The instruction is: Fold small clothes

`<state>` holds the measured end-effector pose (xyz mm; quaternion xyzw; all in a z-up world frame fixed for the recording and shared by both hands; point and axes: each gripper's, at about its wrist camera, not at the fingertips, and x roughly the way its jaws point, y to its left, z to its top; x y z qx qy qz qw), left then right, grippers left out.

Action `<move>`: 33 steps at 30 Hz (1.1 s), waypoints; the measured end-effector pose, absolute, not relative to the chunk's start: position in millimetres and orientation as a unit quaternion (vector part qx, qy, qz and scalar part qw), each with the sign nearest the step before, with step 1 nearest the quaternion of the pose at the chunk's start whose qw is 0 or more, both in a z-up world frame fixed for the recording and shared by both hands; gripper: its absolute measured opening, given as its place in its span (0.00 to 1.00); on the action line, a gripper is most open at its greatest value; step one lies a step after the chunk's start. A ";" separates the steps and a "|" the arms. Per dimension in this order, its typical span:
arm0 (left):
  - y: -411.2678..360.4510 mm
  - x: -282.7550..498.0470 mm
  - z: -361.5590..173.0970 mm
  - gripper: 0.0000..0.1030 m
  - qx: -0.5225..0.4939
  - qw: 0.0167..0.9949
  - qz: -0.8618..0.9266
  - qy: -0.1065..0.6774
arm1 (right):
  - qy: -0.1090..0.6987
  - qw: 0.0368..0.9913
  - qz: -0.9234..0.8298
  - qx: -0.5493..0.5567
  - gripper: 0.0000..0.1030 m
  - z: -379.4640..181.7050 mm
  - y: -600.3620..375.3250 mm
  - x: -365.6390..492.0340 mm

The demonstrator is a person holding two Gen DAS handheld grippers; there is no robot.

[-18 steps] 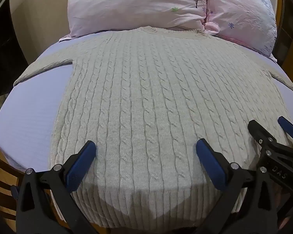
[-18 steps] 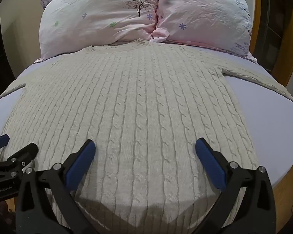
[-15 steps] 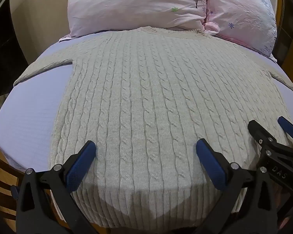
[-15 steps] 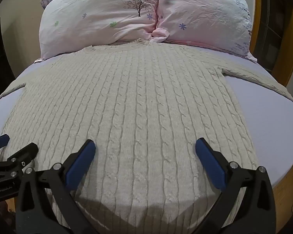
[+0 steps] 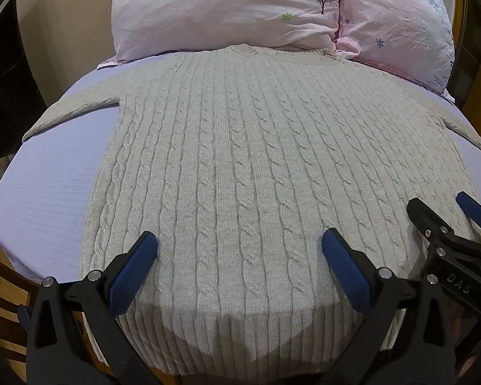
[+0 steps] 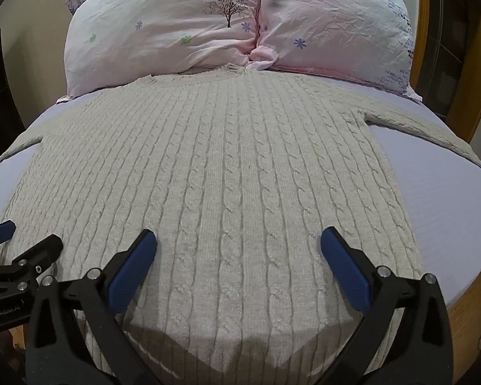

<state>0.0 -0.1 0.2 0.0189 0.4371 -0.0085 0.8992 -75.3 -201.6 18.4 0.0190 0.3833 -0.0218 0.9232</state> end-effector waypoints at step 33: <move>3.6 -0.8 6.9 0.99 0.017 0.903 -0.006 0.430 | 0.373 0.928 -0.023 0.016 0.98 22.1 -204.1 -82.1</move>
